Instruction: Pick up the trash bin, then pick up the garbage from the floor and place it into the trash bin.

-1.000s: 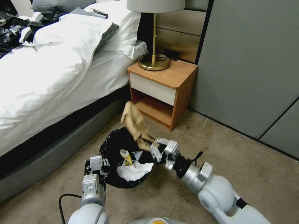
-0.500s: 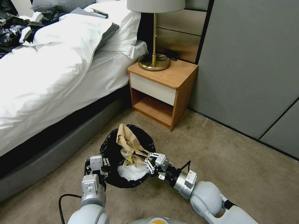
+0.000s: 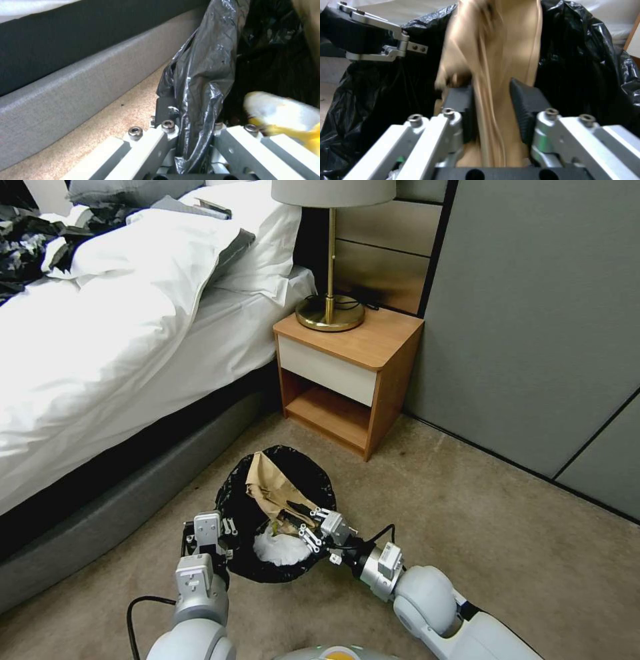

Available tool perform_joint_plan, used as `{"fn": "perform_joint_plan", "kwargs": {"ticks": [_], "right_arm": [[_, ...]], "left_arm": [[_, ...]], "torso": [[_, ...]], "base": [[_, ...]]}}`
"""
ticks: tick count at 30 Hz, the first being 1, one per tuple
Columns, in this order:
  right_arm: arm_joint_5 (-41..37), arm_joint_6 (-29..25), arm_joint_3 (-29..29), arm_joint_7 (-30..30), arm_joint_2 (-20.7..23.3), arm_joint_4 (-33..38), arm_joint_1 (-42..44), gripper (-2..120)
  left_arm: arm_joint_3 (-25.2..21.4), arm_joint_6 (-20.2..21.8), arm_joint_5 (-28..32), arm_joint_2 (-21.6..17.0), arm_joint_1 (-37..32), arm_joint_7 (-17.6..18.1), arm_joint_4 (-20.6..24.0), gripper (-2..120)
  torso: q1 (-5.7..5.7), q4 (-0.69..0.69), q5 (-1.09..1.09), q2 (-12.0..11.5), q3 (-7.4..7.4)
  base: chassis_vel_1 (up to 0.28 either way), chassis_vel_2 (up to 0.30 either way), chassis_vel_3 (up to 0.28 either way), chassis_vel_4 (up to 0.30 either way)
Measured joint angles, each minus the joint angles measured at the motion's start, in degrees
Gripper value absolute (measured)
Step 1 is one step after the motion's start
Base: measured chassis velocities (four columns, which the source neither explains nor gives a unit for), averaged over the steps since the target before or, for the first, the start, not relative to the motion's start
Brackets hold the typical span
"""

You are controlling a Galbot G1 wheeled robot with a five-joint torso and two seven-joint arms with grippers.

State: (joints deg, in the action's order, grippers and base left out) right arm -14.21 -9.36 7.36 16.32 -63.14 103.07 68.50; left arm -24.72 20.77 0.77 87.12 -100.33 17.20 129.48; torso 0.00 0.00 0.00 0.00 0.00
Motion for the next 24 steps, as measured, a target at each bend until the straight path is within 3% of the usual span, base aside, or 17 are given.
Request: {"fn": "perform_joint_plan", "kwargs": {"ticks": [15, 18, 24], "right_arm": [[0.1, 0.0, -0.8, -0.2, 1.0, 1.2, 1.2, 89], [0.1, -0.1, -1.2, -0.2, 1.3, 2.2, 1.6, 98], [0.0, -0.3, -3.3, 0.0, 1.8, 6.2, 1.9, 100]], "left_arm": [[0.1, 0.3, -0.1, -0.1, 0.2, 0.0, -0.1, 1], [0.1, 0.3, -0.1, -0.2, 0.3, 0.0, -0.4, 1], [-0.2, 0.5, 0.0, -0.3, 0.7, 0.0, -1.6, 1]], "torso": [[0.00, 0.00, 0.01, 0.0, 0.00], [0.00, 0.00, 0.01, 0.0, 0.00], [0.00, 0.00, 0.00, 0.0, 0.00]], "base": [[0.000, 0.000, 0.000, 0.000], [0.000, 0.000, 0.000, 0.000], [0.000, 0.000, 0.000, 0.000]]}}
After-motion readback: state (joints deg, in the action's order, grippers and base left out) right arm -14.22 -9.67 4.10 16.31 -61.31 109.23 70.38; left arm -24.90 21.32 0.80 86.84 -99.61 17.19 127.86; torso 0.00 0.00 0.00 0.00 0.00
